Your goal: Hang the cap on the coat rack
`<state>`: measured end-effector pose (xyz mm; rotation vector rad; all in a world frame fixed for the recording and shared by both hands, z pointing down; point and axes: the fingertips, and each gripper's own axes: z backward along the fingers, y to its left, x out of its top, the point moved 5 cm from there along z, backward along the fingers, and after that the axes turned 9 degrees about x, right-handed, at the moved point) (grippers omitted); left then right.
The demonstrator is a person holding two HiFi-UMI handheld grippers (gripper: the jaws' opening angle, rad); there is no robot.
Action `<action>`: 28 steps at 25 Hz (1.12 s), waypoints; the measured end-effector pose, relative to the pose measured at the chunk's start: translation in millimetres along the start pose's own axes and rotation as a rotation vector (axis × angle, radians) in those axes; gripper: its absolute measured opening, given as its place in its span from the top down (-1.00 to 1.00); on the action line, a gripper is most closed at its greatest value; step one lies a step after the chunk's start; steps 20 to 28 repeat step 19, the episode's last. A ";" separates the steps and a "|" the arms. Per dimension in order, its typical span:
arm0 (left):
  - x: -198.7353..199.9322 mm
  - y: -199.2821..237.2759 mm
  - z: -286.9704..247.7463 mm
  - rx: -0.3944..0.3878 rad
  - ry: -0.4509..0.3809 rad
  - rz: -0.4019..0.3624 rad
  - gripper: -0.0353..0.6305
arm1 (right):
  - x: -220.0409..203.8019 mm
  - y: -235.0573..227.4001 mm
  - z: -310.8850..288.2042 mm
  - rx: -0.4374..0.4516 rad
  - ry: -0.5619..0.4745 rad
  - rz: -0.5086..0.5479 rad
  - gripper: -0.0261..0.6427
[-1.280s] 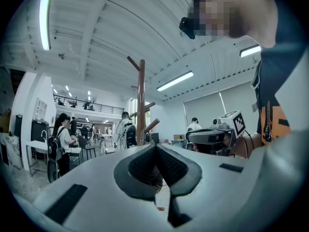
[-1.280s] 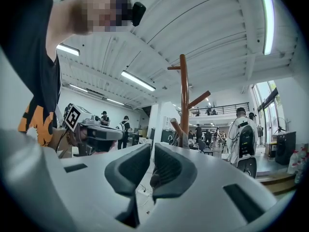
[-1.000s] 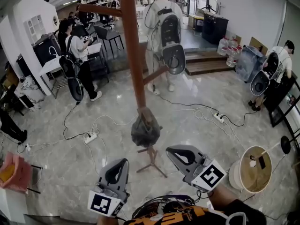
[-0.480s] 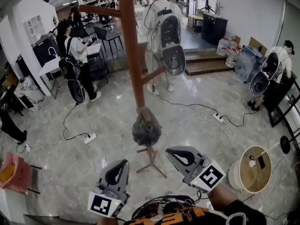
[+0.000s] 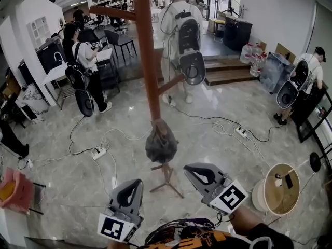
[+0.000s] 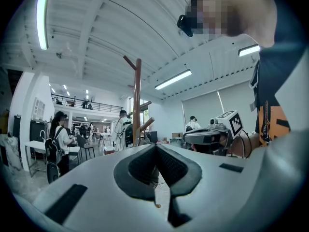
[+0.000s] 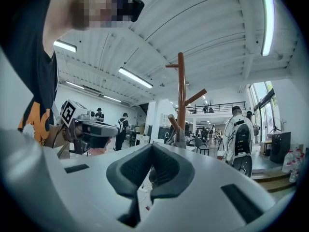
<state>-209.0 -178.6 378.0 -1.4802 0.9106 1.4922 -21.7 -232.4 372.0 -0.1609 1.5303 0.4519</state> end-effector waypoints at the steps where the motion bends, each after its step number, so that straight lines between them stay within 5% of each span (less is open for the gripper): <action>1: -2.2 -0.5 -0.2 -0.004 0.002 0.002 0.82 | -1.5 0.3 0.6 -0.004 0.000 -0.002 0.88; 28: 1.8 -3.9 1.4 -0.013 0.000 -0.003 0.82 | -10.2 5.1 6.6 -0.004 0.045 -0.022 0.88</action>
